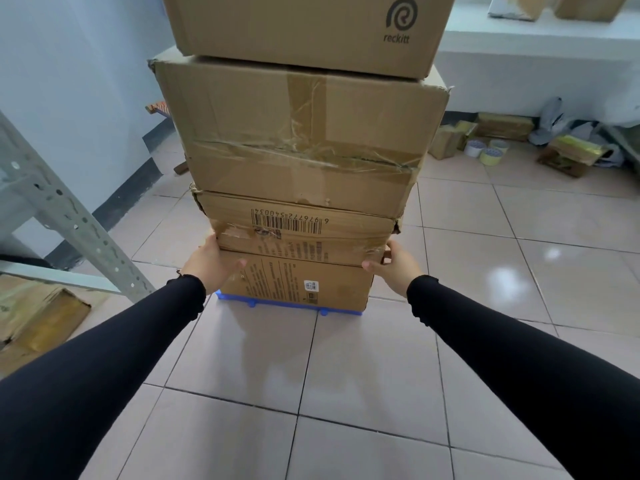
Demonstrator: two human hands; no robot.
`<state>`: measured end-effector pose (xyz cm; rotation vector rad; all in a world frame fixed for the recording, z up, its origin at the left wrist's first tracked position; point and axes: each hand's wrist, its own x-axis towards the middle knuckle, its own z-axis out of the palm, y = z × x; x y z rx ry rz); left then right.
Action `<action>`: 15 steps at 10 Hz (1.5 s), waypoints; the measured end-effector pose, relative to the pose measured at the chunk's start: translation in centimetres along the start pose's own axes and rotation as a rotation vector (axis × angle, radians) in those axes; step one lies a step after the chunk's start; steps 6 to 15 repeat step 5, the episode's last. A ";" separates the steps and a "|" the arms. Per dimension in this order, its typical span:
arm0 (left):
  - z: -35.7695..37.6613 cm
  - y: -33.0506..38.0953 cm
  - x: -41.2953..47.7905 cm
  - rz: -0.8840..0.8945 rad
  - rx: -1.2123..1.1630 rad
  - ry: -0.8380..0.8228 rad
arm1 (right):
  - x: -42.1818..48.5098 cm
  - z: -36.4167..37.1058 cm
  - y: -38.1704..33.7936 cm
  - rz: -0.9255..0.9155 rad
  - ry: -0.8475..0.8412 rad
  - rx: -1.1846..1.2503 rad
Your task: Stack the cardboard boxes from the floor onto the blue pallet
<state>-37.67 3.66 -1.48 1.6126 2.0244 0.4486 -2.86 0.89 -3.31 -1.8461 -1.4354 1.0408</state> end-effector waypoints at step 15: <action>-5.9 8.8 -7.3 0.508 0.054 -0.249 | -8.2 -11.6 -8.0 -0.365 -0.093 -0.614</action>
